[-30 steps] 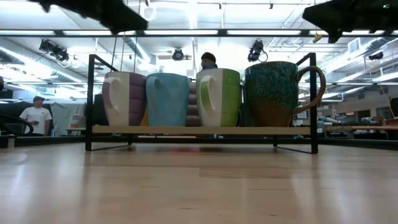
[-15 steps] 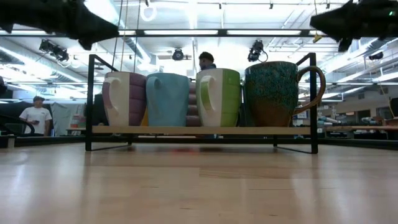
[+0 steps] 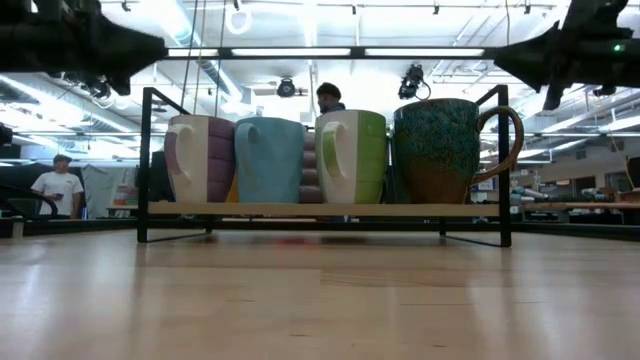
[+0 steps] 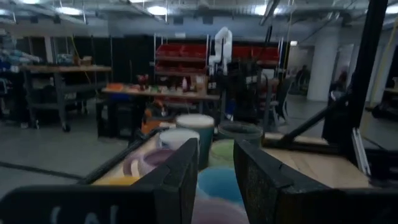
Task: Place coffee mugs
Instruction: Return to Home Position
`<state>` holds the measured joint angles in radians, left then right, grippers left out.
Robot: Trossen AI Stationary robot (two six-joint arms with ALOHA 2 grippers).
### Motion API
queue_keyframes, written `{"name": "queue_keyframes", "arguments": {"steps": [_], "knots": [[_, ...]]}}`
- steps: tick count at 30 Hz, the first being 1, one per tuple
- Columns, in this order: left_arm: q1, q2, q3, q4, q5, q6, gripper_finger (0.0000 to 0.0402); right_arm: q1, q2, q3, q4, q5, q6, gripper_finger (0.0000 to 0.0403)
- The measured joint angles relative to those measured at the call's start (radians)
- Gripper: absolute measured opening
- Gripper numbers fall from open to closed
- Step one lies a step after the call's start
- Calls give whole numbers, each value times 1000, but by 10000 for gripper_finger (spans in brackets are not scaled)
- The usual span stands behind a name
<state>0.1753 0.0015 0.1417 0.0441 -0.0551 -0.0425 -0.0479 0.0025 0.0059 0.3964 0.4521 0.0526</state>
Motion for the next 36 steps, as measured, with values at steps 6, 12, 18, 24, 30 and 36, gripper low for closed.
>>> {"name": "queue_keyframes", "arguments": {"steps": [6,12,18,24,30,36], "knots": [[-1,0,-13,4,4,-3,109,0,0,0,73,24,-51,95],[0,3,-13,45,-13,-6,109,0,0,0,125,20,11,95],[0,4,-13,32,-26,-198,109,0,0,0,126,-6,64,95],[0,4,-13,27,-26,-340,109,0,0,0,126,-8,48,95],[0,4,-13,27,-26,-339,110,0,0,0,126,-8,46,95],[0,4,-13,27,-26,-339,110,0,0,0,126,-8,46,95]]}}
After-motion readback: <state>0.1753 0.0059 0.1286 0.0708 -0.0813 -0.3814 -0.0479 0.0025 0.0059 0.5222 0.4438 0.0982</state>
